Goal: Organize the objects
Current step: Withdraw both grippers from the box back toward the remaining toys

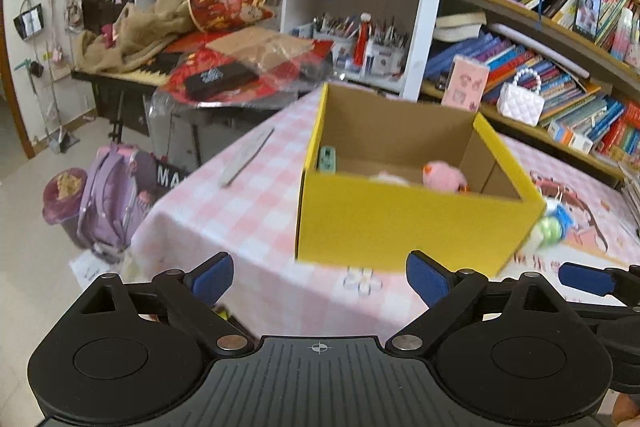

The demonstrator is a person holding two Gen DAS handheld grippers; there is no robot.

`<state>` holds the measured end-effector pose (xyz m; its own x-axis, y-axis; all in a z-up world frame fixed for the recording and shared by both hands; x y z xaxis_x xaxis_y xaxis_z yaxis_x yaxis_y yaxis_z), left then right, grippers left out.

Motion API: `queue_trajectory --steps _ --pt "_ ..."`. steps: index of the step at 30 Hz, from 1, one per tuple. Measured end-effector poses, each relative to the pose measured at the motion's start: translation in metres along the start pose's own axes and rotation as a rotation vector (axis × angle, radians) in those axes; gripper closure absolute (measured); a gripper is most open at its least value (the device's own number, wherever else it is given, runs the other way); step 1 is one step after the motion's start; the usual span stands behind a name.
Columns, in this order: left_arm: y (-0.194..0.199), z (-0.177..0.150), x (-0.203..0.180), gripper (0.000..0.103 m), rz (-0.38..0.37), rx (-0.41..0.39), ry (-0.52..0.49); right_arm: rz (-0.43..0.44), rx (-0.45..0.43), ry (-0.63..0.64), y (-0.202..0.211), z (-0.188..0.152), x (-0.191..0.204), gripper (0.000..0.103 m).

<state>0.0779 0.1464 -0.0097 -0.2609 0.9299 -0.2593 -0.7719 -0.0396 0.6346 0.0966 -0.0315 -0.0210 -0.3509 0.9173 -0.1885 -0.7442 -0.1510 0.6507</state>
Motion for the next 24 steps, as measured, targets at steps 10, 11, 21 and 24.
queue_trajectory --steps 10,11,21,24 --pt "0.02 -0.037 0.007 0.007 0.009 0.054 -0.037 -0.017 0.044 -0.018 0.024 -0.038 0.02 0.035" --pt "0.021 -0.039 0.007 0.007 0.007 0.06 -0.044 -0.02 0.048 -0.022 0.026 -0.041 0.021 0.035" --pt "0.032 -0.06 -0.007 0.007 -0.028 0.096 -0.143 -0.074 0.095 -0.097 0.046 -0.072 0.017 0.034" --pt "0.033 -0.064 -0.014 0.007 -0.051 0.105 -0.171 -0.099 0.105 -0.123 0.051 -0.08 0.013 0.034"
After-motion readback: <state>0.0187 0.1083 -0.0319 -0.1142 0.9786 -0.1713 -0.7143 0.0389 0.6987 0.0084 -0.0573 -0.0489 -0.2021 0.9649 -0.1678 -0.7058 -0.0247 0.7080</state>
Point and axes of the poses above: each gripper's, at about its wrist camera, not at the fingertips, and y roughly against the way its jaws point, x to its left, z to its top, the point moved 2 cm from there along -y, roughly the way its jaws point, and after that the axes turned 12 degrees about y, right-handed, at the moved point
